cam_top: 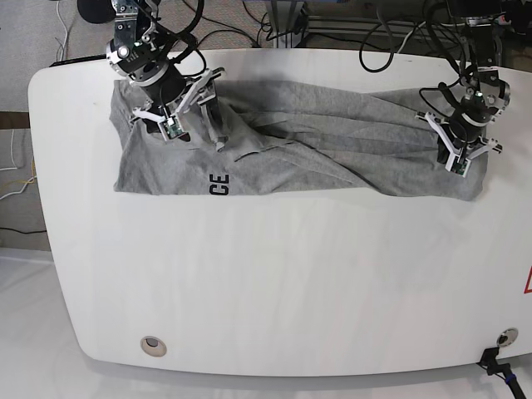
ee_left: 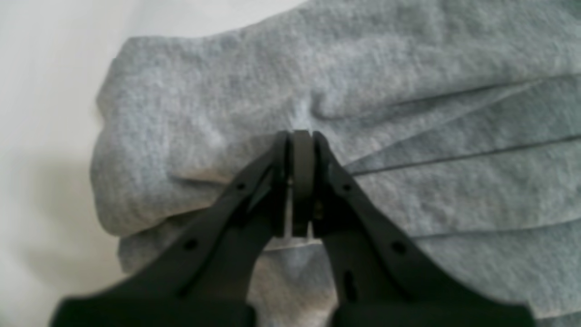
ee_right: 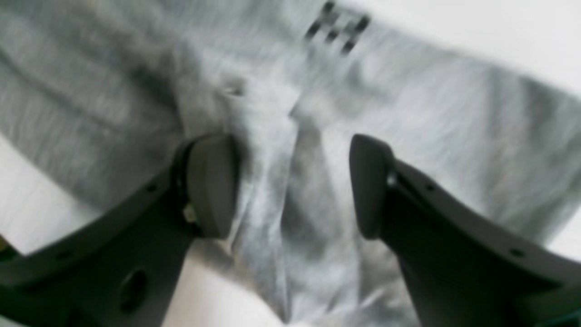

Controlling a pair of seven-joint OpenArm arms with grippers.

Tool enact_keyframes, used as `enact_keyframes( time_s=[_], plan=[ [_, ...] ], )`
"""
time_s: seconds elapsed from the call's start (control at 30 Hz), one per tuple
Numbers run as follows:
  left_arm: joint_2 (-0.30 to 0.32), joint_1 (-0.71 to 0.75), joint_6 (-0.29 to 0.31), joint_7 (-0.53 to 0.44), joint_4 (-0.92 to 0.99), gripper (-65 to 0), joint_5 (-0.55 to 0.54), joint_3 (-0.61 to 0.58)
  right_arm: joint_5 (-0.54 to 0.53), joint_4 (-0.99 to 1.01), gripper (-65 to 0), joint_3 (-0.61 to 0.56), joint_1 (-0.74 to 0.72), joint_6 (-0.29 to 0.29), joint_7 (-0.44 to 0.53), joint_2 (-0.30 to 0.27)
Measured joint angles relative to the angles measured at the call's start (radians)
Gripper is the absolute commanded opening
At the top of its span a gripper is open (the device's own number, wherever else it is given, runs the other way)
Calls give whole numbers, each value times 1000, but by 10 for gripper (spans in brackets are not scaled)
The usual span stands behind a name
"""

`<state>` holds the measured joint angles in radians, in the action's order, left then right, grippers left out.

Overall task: Fold the T-shirt properly
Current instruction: 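Open both grippers and hold them above the folded shirt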

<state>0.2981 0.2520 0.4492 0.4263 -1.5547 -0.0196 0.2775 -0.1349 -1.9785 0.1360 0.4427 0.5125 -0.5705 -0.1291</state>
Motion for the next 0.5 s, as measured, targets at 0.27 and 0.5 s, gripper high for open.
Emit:
enact_keyframes(
  time_s=[0.27,0.5],
  plan=[
    [-5,0,-1,-1,0,-650,0,-1,5,-3,-272,21,-115,0,4,-1],
    [-21,0,-7,-74,-2,-650,1,-2,85,31,-272,-15,-126,-167,137,3]
  ],
)
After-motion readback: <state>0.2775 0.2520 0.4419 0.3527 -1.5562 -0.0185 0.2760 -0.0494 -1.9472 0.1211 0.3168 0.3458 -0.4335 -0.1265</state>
